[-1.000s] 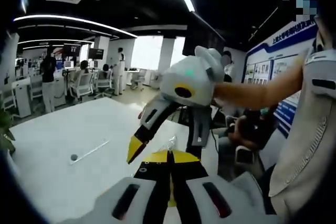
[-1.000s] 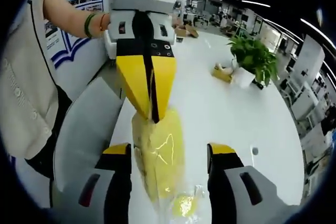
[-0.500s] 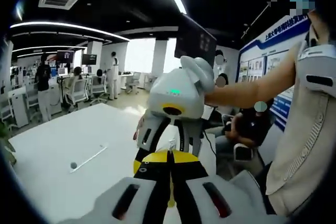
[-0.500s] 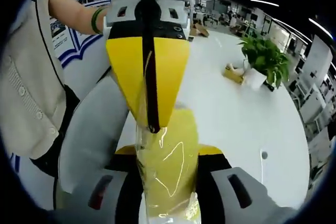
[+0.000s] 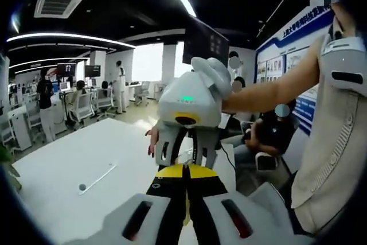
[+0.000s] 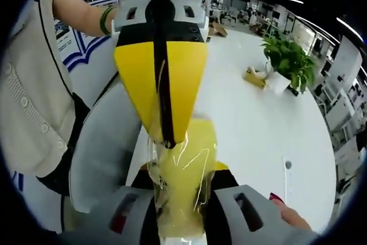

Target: Compare the silicone blocks by pressing each to a similar depth, holding the contact briefly, and releasing to observe deformation and rebound differences across the visible hardness samples.

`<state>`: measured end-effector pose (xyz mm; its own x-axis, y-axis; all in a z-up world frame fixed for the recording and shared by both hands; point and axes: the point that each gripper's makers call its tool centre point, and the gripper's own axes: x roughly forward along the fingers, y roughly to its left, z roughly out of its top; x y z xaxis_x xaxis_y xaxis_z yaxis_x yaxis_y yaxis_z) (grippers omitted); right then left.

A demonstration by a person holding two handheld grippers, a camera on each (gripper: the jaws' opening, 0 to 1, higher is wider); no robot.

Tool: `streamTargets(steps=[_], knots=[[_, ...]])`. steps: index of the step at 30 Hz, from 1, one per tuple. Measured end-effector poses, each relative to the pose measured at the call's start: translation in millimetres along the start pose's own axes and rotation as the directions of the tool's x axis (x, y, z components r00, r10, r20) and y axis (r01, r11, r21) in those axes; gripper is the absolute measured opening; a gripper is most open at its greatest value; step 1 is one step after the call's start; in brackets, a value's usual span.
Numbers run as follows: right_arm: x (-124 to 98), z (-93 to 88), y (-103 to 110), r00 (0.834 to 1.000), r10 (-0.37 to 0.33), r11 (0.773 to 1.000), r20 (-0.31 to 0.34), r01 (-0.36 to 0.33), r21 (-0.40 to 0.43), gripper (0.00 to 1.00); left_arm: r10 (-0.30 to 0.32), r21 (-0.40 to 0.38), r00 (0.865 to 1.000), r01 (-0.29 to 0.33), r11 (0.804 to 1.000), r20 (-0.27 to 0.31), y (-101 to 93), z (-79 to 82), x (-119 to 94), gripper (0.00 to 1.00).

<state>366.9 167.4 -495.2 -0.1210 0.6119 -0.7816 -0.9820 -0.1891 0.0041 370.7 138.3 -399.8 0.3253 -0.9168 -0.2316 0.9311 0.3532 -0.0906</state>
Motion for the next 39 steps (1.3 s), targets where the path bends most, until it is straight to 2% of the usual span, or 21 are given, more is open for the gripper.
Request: streamTargets(steps=[4, 5, 6, 7, 9, 10, 11, 13, 14, 15, 18, 39], knots=[[1, -0.9, 0, 1.000, -0.010, 1.000, -0.019, 0.010, -0.016, 0.07, 0.000, 0.007, 1.000, 0.000, 1.000, -0.005, -2.5, -1.3, 1, 0.00], [0, -5.3, 4, 0.999, 0.011, 1.000, -0.053, -0.010, 0.023, 0.07, 0.000, 0.009, 1.000, 0.001, 1.000, -0.009, -3.4, -2.1, 1, 0.00], [0, -3.5, 1, 0.999, -0.019, 1.000, -0.049, 0.018, -0.018, 0.06, 0.000, 0.010, 1.000, 0.000, 1.000, -0.009, -3.7, -2.1, 1, 0.00], [-1, -5.3, 3, 0.998, -0.004, 1.000, -0.061, 0.004, 0.000, 0.05, -0.003, 0.010, 1.000, 0.003, 1.000, -0.010, -4.8, -2.4, 1, 0.00], [-1, -5.5, 4, 0.998, -0.019, 1.000, -0.064, 0.018, -0.017, 0.05, -0.002, 0.013, 1.000, 0.002, 1.000, -0.009, -5.9, -2.1, 1, 0.00], [-2, -7.6, 8, 0.997, 0.007, 1.000, -0.076, -0.006, 0.013, 0.05, -0.005, 0.012, 1.000, 0.005, 1.000, -0.009, -6.8, -2.1, 1, 0.00], [-2, -6.6, 7, 0.998, -0.012, 1.000, -0.070, 0.012, -0.009, 0.04, -0.004, 0.012, 1.000, 0.004, 1.000, -0.009, -6.7, -1.7, 1, 0.00], [-3, -7.7, 8, 0.997, 0.005, 1.000, -0.082, -0.005, 0.006, 0.04, -0.006, 0.016, 1.000, 0.007, 1.000, -0.010, -8.2, -1.7, 1, 0.00], [-4, -7.4, 5, 0.996, -0.024, 0.999, -0.080, 0.021, -0.031, 0.04, -0.005, 0.019, 1.000, 0.005, 1.000, -0.010, -8.6, -1.6, 1, 0.00], [-4, -8.4, 9, 0.996, 0.000, 1.000, -0.089, 0.000, -0.005, 0.04, -0.008, 0.019, 1.000, 0.008, 1.000, -0.009, -9.5, -1.3, 1, 0.00], [-5, -8.2, 11, 0.996, 0.006, 1.000, -0.086, -0.005, 0.014, 0.05, -0.008, 0.019, 1.000, 0.008, 1.000, -0.006, -11.2, -0.2, 1, 0.00], [-4, -10.1, 17, 0.996, 0.007, 1.000, -0.088, -0.005, 0.014, 0.06, 0.003, 0.036, 1.000, -0.003, 0.999, -0.019, -13.1, -2.9, -2, 0.00]])
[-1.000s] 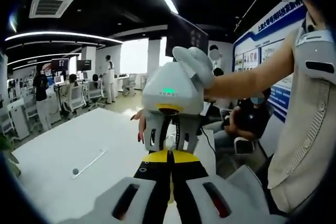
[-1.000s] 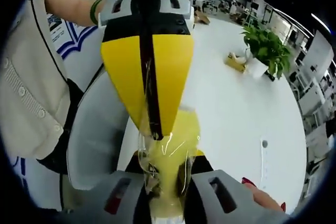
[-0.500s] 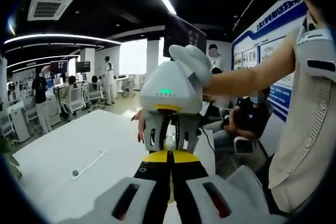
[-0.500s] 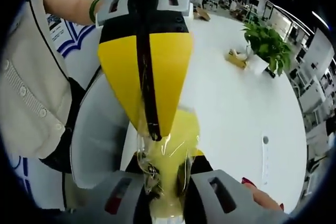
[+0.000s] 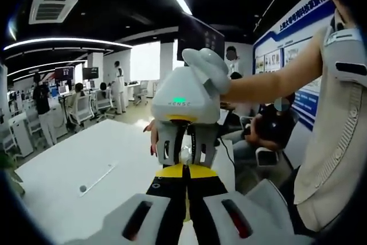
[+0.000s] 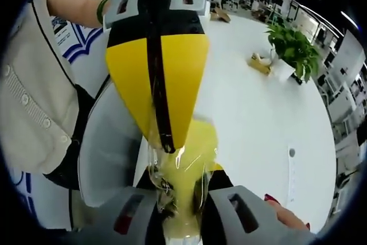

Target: Compare the silicone blocks by pressing each to a similar depth, holding the contact briefly, and releasing to observe deformation and rebound differences across the visible hardness samples.

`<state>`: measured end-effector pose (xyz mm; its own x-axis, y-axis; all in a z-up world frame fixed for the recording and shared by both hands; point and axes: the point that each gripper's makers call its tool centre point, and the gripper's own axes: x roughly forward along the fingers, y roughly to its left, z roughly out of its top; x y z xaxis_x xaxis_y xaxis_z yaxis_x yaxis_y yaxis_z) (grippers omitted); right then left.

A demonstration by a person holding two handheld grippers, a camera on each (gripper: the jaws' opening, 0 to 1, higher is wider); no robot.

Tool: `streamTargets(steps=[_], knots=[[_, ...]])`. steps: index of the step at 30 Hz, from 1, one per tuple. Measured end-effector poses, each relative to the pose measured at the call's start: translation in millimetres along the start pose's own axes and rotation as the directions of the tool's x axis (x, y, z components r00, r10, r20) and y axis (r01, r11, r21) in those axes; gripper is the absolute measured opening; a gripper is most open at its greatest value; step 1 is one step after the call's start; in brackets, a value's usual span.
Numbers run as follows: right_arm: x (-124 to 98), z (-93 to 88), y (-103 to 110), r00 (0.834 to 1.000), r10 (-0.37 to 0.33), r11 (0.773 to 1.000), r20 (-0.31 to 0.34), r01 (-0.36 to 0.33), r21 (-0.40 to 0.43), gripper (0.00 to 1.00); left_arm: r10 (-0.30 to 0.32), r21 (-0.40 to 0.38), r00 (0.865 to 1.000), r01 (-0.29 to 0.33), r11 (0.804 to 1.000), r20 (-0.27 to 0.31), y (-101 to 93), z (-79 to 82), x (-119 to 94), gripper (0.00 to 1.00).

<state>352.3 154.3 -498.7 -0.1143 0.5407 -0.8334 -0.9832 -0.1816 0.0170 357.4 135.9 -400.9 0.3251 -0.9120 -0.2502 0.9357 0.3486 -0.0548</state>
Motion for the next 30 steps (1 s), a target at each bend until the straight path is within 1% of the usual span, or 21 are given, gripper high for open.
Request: streamTargets(steps=[10, 13, 14, 15, 18, 20, 27, 28, 30], knots=[[0.3, -2.1, 2.1, 1.000, 0.000, 1.000, -0.007, 0.000, 0.000, 0.07, 0.003, 0.002, 1.000, -0.003, 1.000, -0.006, 0.1, -1.1, 1.0, 0.00], [0.8, -2.7, 2.9, 1.000, 0.009, 1.000, -0.002, -0.009, 0.010, 0.08, 0.001, -0.003, 1.000, -0.001, 1.000, -0.007, 0.0, -1.5, 1.5, 0.00], [0.9, -2.5, 1.4, 1.000, 0.003, 1.000, 0.006, -0.003, 0.002, 0.08, 0.007, 0.002, 1.000, -0.007, 1.000, -0.007, 0.6, -1.5, 1.7, 0.00], [1.1, -3.5, 2.9, 1.000, 0.015, 1.000, 0.002, -0.015, 0.024, 0.08, 0.006, 0.002, 1.000, -0.006, 1.000, -0.008, 0.4, -1.8, 2.2, 0.00], [2.1, -3.6, 3.6, 1.000, 0.021, 1.000, 0.005, -0.021, 0.022, 0.09, 0.006, 0.005, 1.000, -0.006, 1.000, -0.012, 0.0, -3.0, 2.5, 0.00], [2.7, -3.0, 1.6, 1.000, 0.012, 1.000, 0.014, -0.012, 0.004, 0.09, 0.009, 0.007, 1.000, -0.009, 1.000, -0.013, 0.5, -2.9, 2.3, 0.00], [1.6, -0.7, 2.5, 0.999, 0.030, 1.000, 0.019, -0.030, -0.008, 0.11, 0.017, 0.010, 1.000, -0.017, 1.000, -0.009, -1.2, -1.3, 0.8, 0.00], [1.8, 0.1, 1.2, 1.000, 0.021, 0.999, 0.020, -0.020, -0.029, 0.12, 0.020, 0.011, 1.000, -0.020, 1.000, -0.009, -0.8, -1.3, 0.2, 0.00], [2.5, 0.2, 1.9, 1.000, 0.024, 0.999, 0.017, -0.023, -0.036, 0.12, 0.023, 0.012, 1.000, -0.023, 1.000, -0.011, -0.6, -1.7, -0.4, 0.00]])
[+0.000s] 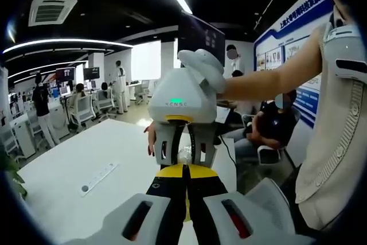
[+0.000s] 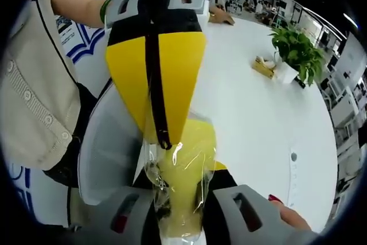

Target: Compare the silicone blocks by pressing each to a similar depth, holding the contact briefly, and releasing to observe deformation and rebound differences across the visible hardness samples.

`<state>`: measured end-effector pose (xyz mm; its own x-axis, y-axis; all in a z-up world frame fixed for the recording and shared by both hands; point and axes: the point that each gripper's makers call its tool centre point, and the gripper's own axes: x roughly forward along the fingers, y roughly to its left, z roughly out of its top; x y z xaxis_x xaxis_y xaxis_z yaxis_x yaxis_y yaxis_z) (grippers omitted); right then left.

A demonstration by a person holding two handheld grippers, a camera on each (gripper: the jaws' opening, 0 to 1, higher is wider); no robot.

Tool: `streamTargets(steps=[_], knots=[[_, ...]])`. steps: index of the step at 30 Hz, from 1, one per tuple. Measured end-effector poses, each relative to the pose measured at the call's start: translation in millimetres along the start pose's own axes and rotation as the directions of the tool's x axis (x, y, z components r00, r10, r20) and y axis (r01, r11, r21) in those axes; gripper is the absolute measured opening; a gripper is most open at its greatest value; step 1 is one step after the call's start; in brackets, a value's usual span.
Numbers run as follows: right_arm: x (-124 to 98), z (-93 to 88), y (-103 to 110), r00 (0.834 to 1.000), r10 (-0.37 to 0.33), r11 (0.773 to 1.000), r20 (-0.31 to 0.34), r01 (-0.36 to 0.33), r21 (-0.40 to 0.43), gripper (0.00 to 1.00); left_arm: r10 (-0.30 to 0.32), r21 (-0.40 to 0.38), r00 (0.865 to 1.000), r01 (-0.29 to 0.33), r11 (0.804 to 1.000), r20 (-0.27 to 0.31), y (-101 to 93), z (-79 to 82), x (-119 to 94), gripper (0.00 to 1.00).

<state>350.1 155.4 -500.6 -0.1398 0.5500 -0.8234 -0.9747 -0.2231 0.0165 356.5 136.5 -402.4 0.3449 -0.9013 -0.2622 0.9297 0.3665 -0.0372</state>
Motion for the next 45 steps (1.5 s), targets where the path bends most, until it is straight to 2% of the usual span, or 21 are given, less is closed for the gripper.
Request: streamTargets(steps=[7, 12, 22, 31, 37, 42, 45], knots=[[2, -0.2, 3, 1.000, 0.017, 1.000, -0.010, -0.017, -0.006, 0.14, 0.011, 0.001, 1.000, -0.011, 1.000, -0.004, -1.8, -2.9, -1, 0.00], [2, -0.9, -1, 1.000, -0.003, 0.999, -0.009, 0.002, -0.037, 0.16, 0.017, -0.013, 1.000, -0.017, 1.000, 0.002, -1.7, -4.1, -1, 0.00], [2, -2.2, 0, 1.000, -0.027, 0.999, 0.001, 0.027, -0.039, 0.23, 0.021, -0.030, 1.000, -0.020, 0.999, 0.016, -2.1, -4.5, -1, 0.00], [1, -3.3, 0, 0.999, -0.033, 0.999, -0.001, 0.033, -0.031, 0.23, 0.020, -0.037, 0.999, -0.019, 0.999, 0.026, -2.9, -4.7, -2, 0.00], [0, -5.1, -3, 0.999, -0.042, 0.999, 0.001, 0.042, -0.019, 0.28, 0.028, -0.047, 0.999, -0.026, 0.999, 0.029, -0.4, -6.4, -2, 0.00], [-3, -4.8, -6, 0.996, -0.083, 0.996, 0.034, 0.083, -0.012, 0.37, 0.044, -0.080, 0.998, -0.040, 0.996, 0.038, 4.6, -9.7, -3, 0.00], [-6, -4.6, -13, 0.983, -0.164, 0.986, 0.081, 0.165, -0.018, 0.43, 0.053, -0.099, 0.998, -0.050, 0.994, 0.036, 6.8, -14.8, -3, 0.00]])
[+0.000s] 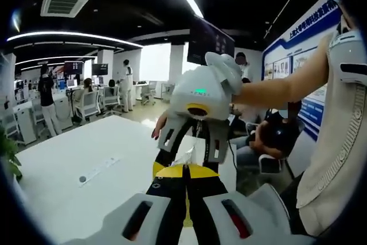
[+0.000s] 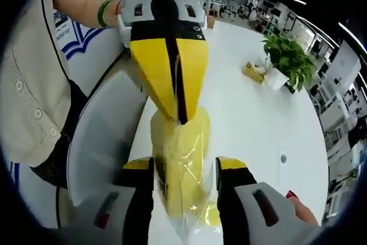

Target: Compare the silicone blocks by pressing each to a similar depth, holding the contact briefly, and releasing to observe deformation and rebound differences across the visible hardness samples.

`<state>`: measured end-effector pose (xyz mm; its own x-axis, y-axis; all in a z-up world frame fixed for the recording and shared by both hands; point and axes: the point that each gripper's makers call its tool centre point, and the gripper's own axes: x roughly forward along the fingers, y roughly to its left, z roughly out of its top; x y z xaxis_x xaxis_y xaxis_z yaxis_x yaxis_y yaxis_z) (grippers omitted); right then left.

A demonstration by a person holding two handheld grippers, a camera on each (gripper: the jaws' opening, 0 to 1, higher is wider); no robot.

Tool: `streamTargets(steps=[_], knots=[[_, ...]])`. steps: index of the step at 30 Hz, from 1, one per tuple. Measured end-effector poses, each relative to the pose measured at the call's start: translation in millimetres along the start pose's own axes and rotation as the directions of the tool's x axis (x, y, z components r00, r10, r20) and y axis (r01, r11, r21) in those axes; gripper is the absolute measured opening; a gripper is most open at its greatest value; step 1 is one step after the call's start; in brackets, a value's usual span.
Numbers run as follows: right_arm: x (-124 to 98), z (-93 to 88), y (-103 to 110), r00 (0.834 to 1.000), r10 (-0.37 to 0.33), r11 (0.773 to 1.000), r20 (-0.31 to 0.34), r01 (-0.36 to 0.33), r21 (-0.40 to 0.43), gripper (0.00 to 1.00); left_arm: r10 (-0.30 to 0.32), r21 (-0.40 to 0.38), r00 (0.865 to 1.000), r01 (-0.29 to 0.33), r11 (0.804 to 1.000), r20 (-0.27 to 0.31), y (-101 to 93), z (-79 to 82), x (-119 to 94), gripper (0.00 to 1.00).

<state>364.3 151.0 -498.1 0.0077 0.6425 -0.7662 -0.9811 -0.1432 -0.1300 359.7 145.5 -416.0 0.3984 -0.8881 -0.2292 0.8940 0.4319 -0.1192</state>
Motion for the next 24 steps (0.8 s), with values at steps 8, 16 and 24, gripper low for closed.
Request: streamTargets(steps=[8, 16, 24], knots=[[-18, -2.7, -9, 0.968, -0.211, 0.973, 0.134, 0.196, 0.119, 0.51, 0.016, -0.045, 1.000, -0.016, 0.999, -0.001, 9.0, -13.3, 2, 0.00], [-50, -0.1, 3, 0.851, -0.450, 0.878, 0.272, 0.366, 0.307, 0.53, 0.030, -0.096, 0.999, -0.031, 0.995, -0.013, 23.9, -33.1, 4, 0.00], [-61, -27.7, 36, 0.744, -0.615, 0.728, 0.260, 0.410, 0.549, 0.63, 0.057, -0.161, 0.997, -0.063, 0.985, -0.042, 49.4, -65.0, 11, 0.00]])
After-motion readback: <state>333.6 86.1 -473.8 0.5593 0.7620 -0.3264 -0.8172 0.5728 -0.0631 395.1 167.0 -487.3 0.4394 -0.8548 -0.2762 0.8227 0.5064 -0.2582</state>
